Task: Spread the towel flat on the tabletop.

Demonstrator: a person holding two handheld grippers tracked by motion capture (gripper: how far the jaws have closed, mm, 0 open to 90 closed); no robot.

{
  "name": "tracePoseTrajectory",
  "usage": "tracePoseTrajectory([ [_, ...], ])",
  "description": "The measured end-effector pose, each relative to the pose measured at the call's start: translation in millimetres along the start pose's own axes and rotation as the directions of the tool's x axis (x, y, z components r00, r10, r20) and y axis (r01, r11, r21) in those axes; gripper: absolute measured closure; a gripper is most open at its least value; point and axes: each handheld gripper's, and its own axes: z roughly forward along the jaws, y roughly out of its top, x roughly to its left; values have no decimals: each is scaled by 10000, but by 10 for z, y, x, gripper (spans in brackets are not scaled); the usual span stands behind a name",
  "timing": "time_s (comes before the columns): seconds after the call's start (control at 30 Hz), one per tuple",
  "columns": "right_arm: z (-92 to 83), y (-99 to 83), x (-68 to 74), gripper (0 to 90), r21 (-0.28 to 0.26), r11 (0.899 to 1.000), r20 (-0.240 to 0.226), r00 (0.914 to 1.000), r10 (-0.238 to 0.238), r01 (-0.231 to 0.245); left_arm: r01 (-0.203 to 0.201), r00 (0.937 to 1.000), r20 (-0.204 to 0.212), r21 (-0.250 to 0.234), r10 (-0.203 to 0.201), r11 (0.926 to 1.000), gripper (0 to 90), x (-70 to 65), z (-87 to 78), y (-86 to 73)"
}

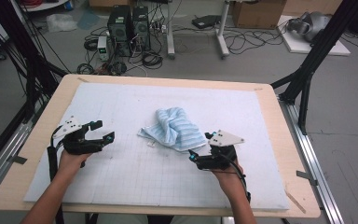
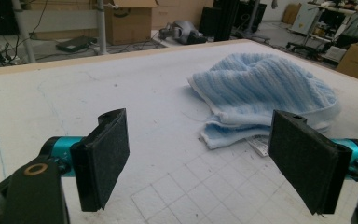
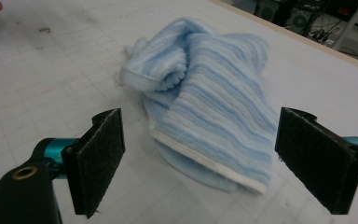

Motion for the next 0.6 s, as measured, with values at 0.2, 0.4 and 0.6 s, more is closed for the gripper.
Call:
tracePoseTrajectory([
  [0.2, 367, 176, 129, 150, 650, 9947, -19, 9968, -796, 796, 51, 10000, 54, -27, -50, 10000, 211, 9, 14, -7],
  [0.4, 775, 344, 185, 119, 1184, 9855, 133, 9922, -1236, 1212, 146, 9999, 61, -77, -145, 9999, 212, 27, 4, -7],
  [0.6, 1154, 406, 135, 121, 2430, 9576, 389, 9849, -1689, 1546, 179, 9998, 42, -53, -178, 9998, 213, 36, 2, -10],
])
